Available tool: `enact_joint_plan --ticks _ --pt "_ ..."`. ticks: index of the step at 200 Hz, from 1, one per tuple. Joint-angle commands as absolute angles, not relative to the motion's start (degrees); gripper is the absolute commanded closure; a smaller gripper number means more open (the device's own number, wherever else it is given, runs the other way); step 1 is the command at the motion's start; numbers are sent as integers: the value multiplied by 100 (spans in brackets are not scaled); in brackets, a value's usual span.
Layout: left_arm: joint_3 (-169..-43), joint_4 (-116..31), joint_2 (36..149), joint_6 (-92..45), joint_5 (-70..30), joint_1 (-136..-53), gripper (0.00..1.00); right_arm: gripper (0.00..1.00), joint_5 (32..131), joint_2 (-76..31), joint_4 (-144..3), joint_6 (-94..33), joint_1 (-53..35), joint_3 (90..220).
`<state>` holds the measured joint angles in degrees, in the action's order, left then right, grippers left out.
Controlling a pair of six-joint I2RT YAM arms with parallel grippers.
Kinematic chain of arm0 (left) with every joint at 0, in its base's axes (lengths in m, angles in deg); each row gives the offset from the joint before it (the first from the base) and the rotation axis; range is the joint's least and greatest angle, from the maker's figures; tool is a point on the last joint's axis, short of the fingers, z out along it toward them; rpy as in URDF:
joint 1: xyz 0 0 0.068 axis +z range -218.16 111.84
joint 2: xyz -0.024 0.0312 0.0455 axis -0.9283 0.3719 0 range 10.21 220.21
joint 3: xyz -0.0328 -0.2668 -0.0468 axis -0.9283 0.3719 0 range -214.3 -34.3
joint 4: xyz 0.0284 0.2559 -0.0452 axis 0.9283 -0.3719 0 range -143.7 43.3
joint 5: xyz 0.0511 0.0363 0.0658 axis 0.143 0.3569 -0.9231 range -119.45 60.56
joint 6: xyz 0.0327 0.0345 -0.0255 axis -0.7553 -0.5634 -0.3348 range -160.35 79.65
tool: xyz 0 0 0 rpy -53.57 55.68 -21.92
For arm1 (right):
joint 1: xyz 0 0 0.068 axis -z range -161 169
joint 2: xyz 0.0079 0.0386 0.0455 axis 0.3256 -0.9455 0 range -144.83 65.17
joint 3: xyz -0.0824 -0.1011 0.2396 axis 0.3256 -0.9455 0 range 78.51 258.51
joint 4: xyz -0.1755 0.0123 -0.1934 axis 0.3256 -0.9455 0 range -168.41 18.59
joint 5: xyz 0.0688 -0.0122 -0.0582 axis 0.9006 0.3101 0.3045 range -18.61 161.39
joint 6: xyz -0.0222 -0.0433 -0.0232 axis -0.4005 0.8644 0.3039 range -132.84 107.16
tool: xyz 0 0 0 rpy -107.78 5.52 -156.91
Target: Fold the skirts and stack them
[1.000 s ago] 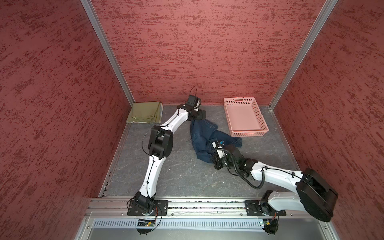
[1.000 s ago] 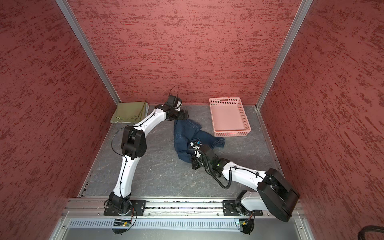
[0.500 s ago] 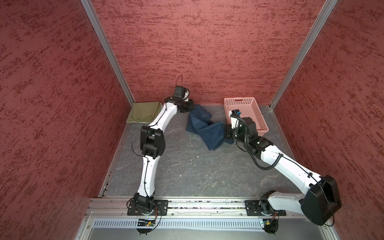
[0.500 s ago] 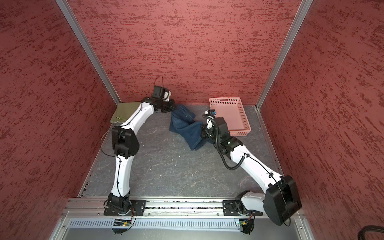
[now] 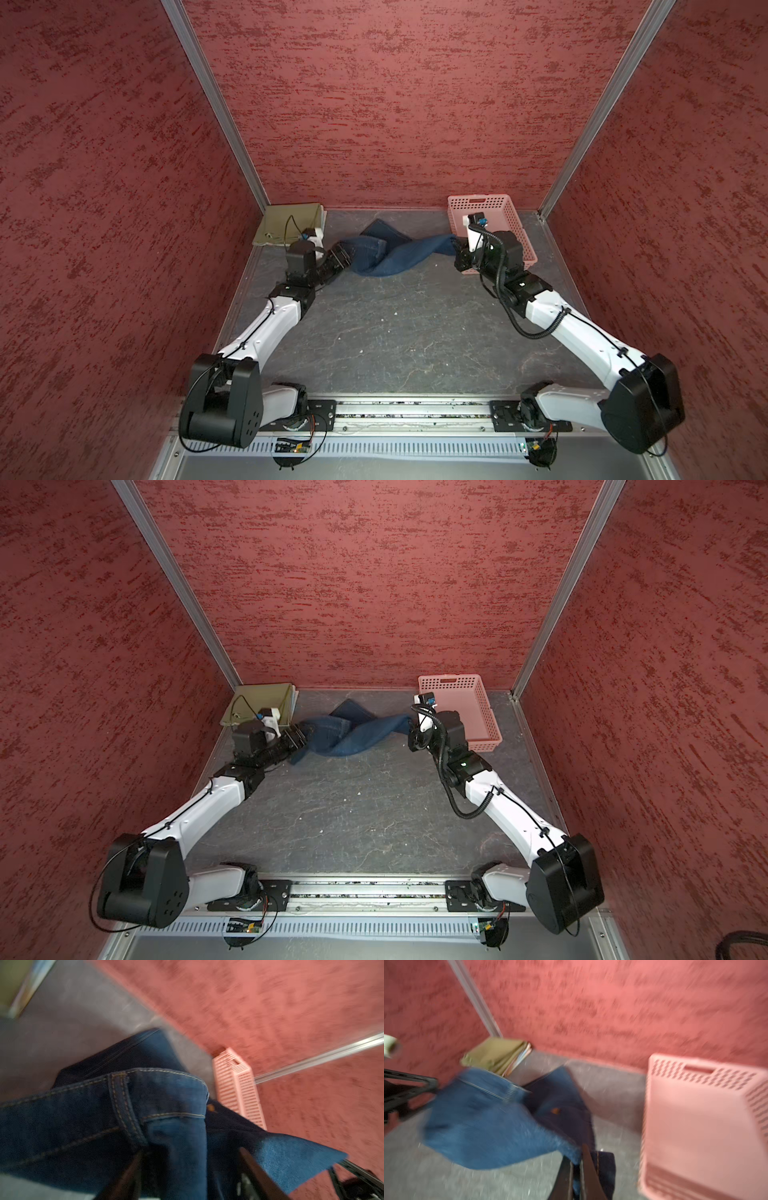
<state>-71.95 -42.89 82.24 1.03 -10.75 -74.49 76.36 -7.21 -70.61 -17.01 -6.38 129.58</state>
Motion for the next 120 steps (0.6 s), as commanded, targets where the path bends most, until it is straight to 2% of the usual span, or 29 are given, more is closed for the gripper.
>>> enact_joint_plan --ticks 1,23,46,86,120 --pt "-7061 -4598 7508 228 -1807 -7265 3 100 8059 -617 -6475 -1620 -861 12546" --pt "-7542 -5348 7256 -105 -2267 -7282 0 100 8196 -608 -6070 -1597 -1035 12102" --pt "-8359 -6088 7755 -584 -2195 -7387 0 100 8251 -619 -5933 -1583 -1116 11920" --pt "-10219 -7805 9556 -1746 -1940 -7981 3 100 8067 -651 -6032 -1695 -1132 11873" --pt "-11429 -8764 10948 -2193 -1870 -8642 5 100 7656 -641 -6143 -2072 -1130 11831"
